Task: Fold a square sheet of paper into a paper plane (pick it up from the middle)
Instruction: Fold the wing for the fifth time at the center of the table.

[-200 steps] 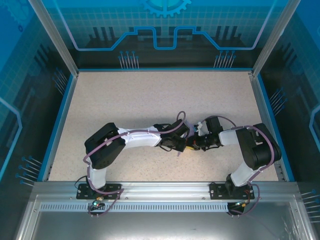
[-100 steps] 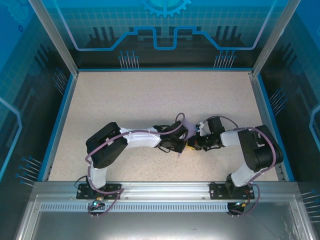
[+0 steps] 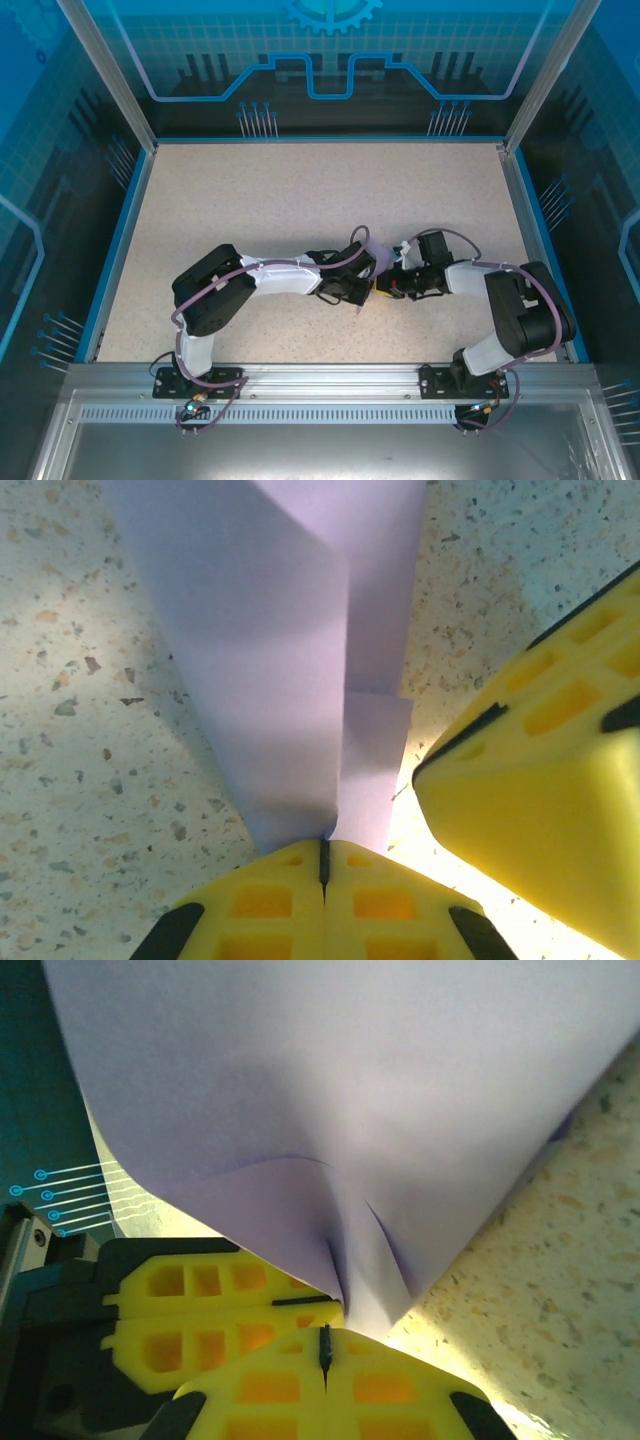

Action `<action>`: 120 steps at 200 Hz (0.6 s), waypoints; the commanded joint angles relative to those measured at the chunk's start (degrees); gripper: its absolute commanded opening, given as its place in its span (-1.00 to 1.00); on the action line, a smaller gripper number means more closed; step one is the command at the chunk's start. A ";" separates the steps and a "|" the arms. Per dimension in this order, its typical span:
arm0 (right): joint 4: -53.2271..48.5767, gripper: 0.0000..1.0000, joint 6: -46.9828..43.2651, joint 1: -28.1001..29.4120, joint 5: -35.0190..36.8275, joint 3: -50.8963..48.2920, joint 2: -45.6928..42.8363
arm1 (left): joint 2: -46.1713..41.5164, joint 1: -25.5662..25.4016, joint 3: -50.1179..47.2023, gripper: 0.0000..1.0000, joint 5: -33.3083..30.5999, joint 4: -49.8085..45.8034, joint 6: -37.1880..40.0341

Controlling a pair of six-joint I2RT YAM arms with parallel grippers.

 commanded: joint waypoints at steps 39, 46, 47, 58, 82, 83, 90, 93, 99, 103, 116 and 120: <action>-2.46 -1.00 -2.43 -1.00 1.84 1.73 3.64 | -1.49 0.62 -0.08 -0.97 1.11 1.23 2.15; -2.58 -1.00 -2.56 -1.04 2.08 1.82 4.04 | -1.60 0.63 -0.03 -0.96 1.22 1.30 2.27; -2.64 -1.00 -2.59 -1.05 2.10 1.78 4.04 | -1.60 0.63 -0.01 -0.96 1.27 1.30 2.27; -2.88 -1.00 -2.87 -1.04 2.66 1.87 4.66 | -1.53 0.62 0.05 -0.96 1.39 1.30 2.26; -4.03 -1.00 -3.56 -0.98 3.98 2.25 5.47 | -1.18 0.63 0.54 -0.96 1.91 1.47 2.28; -4.07 -1.00 -3.61 -0.98 4.02 2.27 5.48 | -1.13 0.63 0.58 -0.96 1.92 1.47 2.28; -4.40 -1.00 -3.72 -0.96 4.25 2.28 5.42 | -1.08 0.63 0.75 -0.96 2.06 1.48 2.24; -4.48 -1.00 -3.75 -0.90 4.44 2.33 5.41 | -1.07 0.63 0.78 -0.96 2.16 1.48 2.27; -4.77 -1.00 -3.77 -0.90 4.74 2.44 5.39 | -1.07 0.63 0.87 -0.96 2.32 1.63 2.24; -5.01 -1.00 -3.89 -0.94 4.87 2.52 5.40 | -1.03 0.58 0.87 -0.96 2.47 1.78 2.27; -4.99 -1.00 -3.76 -0.89 5.03 2.54 5.44 | -0.90 0.62 1.14 -0.96 2.87 2.10 2.19; -5.00 -1.00 -3.75 -0.81 5.10 2.50 5.46 | -0.75 0.63 1.16 -0.96 2.89 2.10 2.19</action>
